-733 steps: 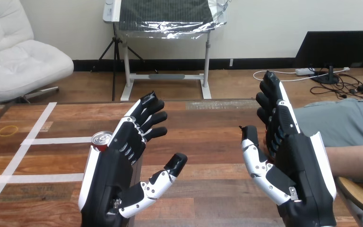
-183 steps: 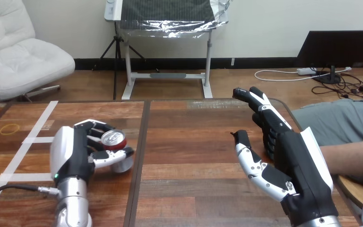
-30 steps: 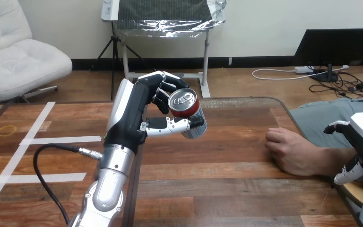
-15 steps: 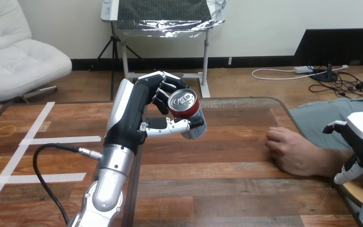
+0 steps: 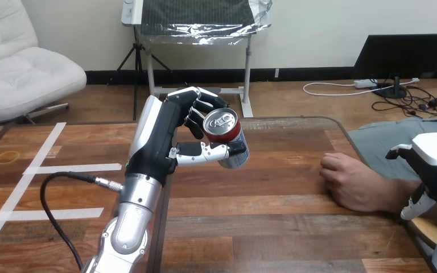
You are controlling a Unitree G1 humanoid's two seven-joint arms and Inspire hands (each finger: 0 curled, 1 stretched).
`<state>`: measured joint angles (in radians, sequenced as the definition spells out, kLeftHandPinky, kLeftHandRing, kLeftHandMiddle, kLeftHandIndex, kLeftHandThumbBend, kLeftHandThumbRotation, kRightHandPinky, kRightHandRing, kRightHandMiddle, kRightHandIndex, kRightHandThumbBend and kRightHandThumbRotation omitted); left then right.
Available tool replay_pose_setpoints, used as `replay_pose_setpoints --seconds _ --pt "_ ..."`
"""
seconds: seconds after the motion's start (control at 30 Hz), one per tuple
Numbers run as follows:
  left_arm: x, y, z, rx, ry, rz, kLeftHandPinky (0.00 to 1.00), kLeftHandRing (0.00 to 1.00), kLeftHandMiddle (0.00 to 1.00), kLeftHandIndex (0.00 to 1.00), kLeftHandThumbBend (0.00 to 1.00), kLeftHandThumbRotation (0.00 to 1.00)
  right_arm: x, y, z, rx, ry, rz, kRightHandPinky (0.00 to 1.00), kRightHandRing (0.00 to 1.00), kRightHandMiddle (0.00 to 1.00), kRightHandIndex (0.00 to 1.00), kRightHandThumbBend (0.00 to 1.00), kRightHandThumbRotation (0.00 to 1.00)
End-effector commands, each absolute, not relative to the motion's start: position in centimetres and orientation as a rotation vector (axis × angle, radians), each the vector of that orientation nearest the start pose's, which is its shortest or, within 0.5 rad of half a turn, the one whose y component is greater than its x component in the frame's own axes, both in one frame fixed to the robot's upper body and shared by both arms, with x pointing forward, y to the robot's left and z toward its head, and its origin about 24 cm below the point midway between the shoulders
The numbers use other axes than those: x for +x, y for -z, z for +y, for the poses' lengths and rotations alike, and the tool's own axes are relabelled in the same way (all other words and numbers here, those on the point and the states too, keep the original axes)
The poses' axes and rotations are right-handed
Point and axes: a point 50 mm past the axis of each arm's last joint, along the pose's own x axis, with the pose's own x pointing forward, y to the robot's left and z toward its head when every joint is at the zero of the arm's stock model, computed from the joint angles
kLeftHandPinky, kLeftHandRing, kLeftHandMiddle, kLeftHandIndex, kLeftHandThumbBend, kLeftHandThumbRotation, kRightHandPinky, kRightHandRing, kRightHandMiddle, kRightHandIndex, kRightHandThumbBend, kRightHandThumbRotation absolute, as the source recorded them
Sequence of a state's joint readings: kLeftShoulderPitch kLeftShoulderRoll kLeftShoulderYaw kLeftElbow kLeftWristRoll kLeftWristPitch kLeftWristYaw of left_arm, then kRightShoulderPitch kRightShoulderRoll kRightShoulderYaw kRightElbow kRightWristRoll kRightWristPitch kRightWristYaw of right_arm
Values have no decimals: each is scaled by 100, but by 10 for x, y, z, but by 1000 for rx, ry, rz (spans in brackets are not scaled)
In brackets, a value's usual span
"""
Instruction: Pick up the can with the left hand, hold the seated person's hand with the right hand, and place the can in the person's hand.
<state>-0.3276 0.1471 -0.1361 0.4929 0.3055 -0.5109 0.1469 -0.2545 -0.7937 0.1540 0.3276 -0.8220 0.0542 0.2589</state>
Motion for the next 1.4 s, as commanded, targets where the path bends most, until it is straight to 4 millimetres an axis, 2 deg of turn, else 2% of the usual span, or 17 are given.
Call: replay_pose_setpoints --seconds 0.0,0.73,1.03,1.37 --pt "308 -87 125 410 137 -492 36 41 46 52 61 0 304 -98 -305 -1661 -147 352 83 88 88 85 81 5" --pt "307 -88 126 414 131 -503 35 40 46 52 62 0 319 -86 -305 -1696 -229 476 85 89 89 86 76 6" --pt "307 -88 127 403 134 -498 36 41 46 52 62 0 323 -81 -303 -1684 -255 555 87 90 91 88 72 10" --pt "306 -89 127 406 131 -500 36 41 46 52 61 0 326 -74 -302 -1669 -255 615 85 89 91 88 71 12"
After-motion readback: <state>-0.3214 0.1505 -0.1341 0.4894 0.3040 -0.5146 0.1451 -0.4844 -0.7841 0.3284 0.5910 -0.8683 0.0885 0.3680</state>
